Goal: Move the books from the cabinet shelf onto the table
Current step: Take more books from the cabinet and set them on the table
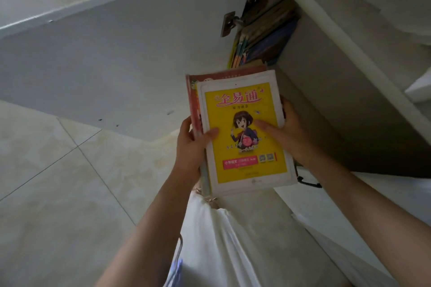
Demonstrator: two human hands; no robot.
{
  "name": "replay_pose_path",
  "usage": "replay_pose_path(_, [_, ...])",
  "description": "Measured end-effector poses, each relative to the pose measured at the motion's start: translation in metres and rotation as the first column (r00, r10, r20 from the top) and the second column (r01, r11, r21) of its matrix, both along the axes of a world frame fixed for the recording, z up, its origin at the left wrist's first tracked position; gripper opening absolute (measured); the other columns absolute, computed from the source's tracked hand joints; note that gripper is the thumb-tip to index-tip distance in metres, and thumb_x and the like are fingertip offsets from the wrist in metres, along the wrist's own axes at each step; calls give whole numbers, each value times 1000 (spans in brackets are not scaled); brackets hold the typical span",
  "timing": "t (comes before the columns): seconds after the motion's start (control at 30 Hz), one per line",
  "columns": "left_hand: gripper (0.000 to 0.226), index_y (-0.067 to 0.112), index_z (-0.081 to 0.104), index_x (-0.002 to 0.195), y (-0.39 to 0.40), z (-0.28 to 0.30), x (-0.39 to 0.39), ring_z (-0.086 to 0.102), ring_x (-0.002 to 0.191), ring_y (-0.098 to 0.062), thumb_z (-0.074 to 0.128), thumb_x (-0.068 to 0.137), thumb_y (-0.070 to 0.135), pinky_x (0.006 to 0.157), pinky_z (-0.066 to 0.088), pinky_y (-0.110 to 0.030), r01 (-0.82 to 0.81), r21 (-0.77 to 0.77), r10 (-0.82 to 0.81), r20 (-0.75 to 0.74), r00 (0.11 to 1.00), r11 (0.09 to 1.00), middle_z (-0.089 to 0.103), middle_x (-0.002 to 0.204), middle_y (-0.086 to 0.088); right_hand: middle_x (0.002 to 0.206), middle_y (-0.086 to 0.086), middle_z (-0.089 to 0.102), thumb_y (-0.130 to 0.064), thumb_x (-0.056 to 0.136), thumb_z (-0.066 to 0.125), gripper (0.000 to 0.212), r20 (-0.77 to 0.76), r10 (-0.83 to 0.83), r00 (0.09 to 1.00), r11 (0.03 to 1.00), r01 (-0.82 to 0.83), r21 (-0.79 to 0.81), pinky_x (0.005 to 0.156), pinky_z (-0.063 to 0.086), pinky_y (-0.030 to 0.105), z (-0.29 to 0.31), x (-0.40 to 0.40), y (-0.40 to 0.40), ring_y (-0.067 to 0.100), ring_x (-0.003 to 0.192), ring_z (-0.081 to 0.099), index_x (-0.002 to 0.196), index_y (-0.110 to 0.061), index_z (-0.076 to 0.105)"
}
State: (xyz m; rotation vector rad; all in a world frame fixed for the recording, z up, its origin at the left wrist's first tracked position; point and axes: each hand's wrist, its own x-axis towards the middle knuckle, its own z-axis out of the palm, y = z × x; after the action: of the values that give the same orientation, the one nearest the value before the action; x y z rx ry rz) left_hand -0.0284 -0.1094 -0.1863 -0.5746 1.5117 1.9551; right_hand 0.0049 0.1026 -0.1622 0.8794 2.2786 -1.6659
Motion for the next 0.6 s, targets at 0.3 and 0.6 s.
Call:
replay_pose_path(0.3, [84, 39, 26, 147, -68, 87, 77, 67, 107, -11, 72, 84, 8, 73, 61, -33, -192, -260, 90, -358, 929, 946, 56, 129, 4, 131, -7, 51, -32, 80, 73, 71, -178, 214, 960, 975, -200, 94, 92, 52, 48, 70, 54, -81, 12, 119, 55, 135, -48, 32])
replay_pose_path(0.6, [71, 36, 41, 139, -153, 108, 163, 59, 121, -22, 73, 76, 30, 88, 56, -51, -459, -348, 279, -458, 844, 817, 52, 135, -1, 149, -11, 29, -22, 84, 71, 85, -190, 588, 786, 807, -556, 199, 110, 38, 41, 112, 76, -176, 6, 137, 31, 149, -32, 17])
